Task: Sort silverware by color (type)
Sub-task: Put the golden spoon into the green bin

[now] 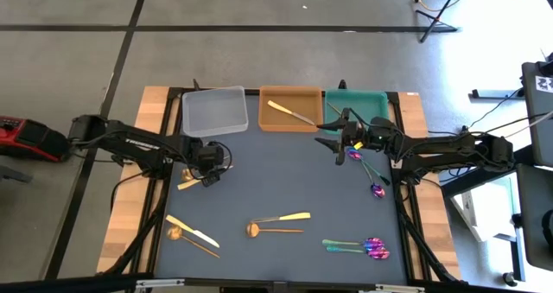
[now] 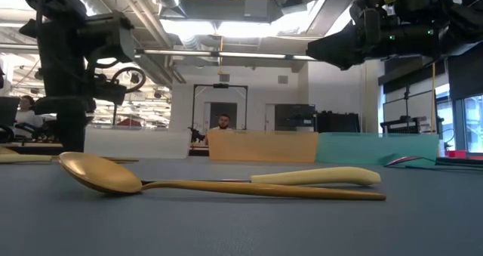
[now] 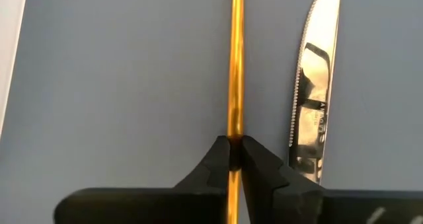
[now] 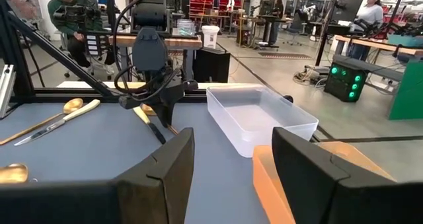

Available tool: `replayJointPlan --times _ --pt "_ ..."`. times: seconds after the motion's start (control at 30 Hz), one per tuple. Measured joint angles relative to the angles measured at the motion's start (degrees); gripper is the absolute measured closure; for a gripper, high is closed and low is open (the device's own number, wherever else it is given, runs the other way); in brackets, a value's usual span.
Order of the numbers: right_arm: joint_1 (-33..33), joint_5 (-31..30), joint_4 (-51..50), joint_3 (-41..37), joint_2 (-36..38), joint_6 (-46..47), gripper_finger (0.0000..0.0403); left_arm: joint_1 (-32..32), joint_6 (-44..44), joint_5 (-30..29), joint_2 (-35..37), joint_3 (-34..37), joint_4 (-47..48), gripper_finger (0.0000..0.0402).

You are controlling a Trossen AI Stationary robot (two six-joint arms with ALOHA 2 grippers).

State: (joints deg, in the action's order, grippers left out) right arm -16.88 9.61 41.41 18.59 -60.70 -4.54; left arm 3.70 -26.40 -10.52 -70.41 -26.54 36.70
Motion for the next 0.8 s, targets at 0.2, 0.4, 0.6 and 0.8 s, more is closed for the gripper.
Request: replayJointPlan --times 0.2,0.4,0.6,0.8 --pt "0.00 -0.01 0.12 0.00 0.00 -0.18 0.0207 -0.82 0.56 -3.32 2.06 -4.63 3.85 0.0385" --pt "0.00 0.00 -0.59 0.00 0.00 0.11 0.0207 -3.40 5.64 -12.10 4.28 -12.53 4.38 0.0385" --pt "0.02 0.01 -3.92 0.00 -0.27 1.40 0.0207 -7.06 18.19 -17.81 4.58 -16.86 -10.99 0.0384" --pt "0.00 2.05 -3.10 -0.02 -2.28 1.36 0.0207 -8.55 33.83 -11.45 3.09 -13.95 -40.94 0.0384"
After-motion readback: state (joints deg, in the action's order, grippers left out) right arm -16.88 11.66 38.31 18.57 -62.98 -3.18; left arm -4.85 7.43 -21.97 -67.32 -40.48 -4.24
